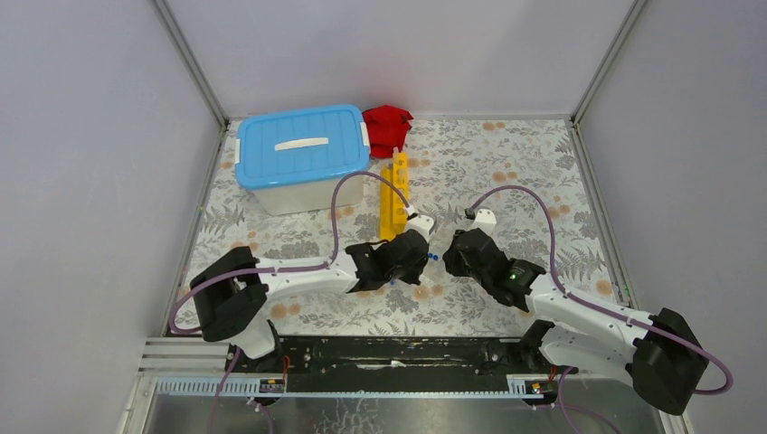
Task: Organize the chemistry lab equipment
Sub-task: Adjust the test tube in the slot of the test tube rack.
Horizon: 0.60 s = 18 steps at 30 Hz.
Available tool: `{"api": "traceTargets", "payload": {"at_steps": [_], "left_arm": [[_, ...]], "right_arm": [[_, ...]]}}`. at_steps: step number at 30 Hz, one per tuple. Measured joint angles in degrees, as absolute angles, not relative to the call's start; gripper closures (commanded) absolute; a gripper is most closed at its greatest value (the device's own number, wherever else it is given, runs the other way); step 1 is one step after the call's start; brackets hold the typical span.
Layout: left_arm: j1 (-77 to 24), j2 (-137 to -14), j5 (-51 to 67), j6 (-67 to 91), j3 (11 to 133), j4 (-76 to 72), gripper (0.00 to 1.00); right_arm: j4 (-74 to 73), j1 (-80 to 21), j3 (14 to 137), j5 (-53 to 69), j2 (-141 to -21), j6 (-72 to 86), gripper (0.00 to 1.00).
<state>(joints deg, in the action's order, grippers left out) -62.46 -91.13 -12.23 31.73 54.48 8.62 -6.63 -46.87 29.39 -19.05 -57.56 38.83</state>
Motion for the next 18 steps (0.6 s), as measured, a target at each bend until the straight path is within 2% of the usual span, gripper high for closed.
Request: {"api": "traceTargets", "payload": {"at_steps": [18], "left_arm": [[-62.6, -93.9, -12.5, 32.9, 55.2, 5.6, 0.86]], "right_arm": [[-6.6, -46.9, 29.4, -19.0, -57.6, 38.8, 0.79]]}}
